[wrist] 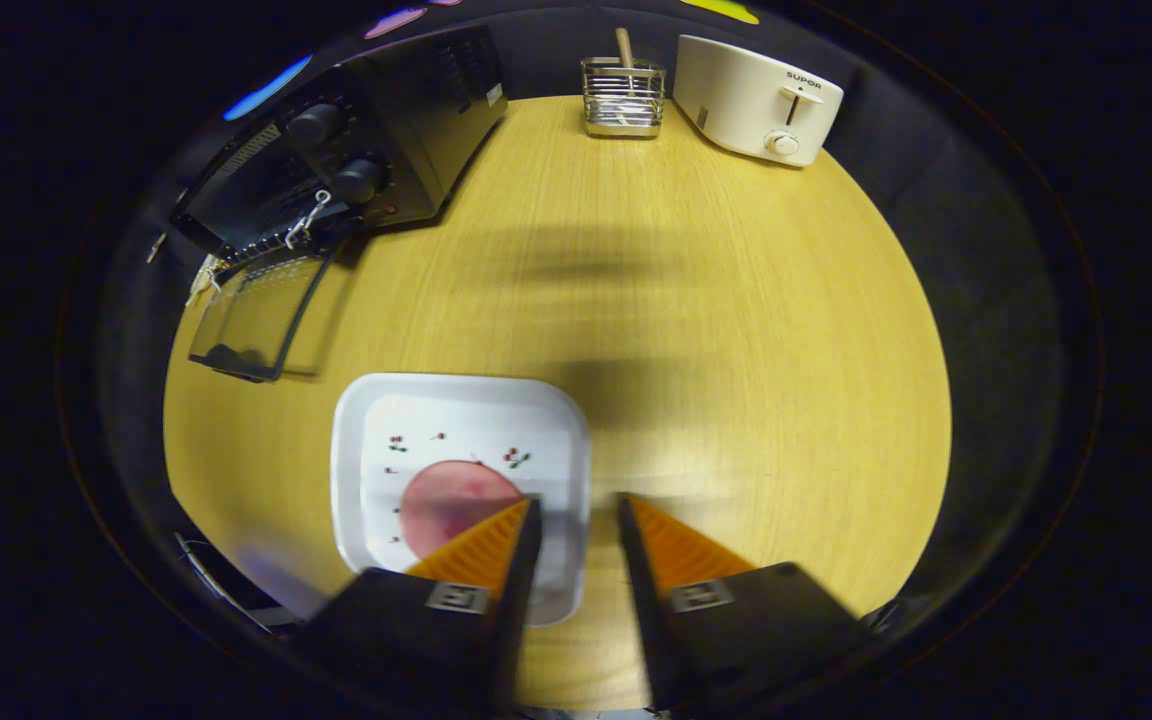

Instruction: Open the toaster oven, put the food inside, and close the toaster oven door.

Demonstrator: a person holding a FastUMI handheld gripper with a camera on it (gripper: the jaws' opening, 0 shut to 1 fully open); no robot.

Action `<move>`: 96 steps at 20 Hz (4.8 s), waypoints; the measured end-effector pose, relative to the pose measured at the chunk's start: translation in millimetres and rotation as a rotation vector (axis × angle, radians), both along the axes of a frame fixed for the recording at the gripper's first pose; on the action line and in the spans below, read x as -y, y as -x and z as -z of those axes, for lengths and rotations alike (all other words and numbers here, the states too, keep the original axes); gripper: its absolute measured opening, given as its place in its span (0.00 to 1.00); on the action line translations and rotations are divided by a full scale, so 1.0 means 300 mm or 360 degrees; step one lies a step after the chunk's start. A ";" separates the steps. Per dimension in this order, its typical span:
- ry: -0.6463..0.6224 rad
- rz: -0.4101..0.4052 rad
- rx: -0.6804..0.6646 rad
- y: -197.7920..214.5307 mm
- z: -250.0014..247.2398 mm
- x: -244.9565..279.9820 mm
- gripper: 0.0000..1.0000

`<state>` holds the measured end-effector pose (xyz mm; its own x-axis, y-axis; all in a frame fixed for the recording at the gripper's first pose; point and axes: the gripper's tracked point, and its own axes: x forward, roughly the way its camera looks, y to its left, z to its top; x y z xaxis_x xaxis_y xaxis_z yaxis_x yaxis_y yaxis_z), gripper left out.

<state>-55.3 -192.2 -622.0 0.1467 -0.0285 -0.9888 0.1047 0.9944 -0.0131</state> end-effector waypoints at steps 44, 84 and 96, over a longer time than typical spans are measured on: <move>-0.1159 0.1482 0.0611 -0.123 -0.509 -0.699 0.05; -0.1142 0.2344 0.0522 -0.771 -0.183 -0.993 0.11; -0.0868 0.1389 0.0660 -0.438 -0.473 -0.984 0.99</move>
<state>76.2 103.0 -480.2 0.6107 0.1409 -0.7792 0.6669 0.4390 0.6021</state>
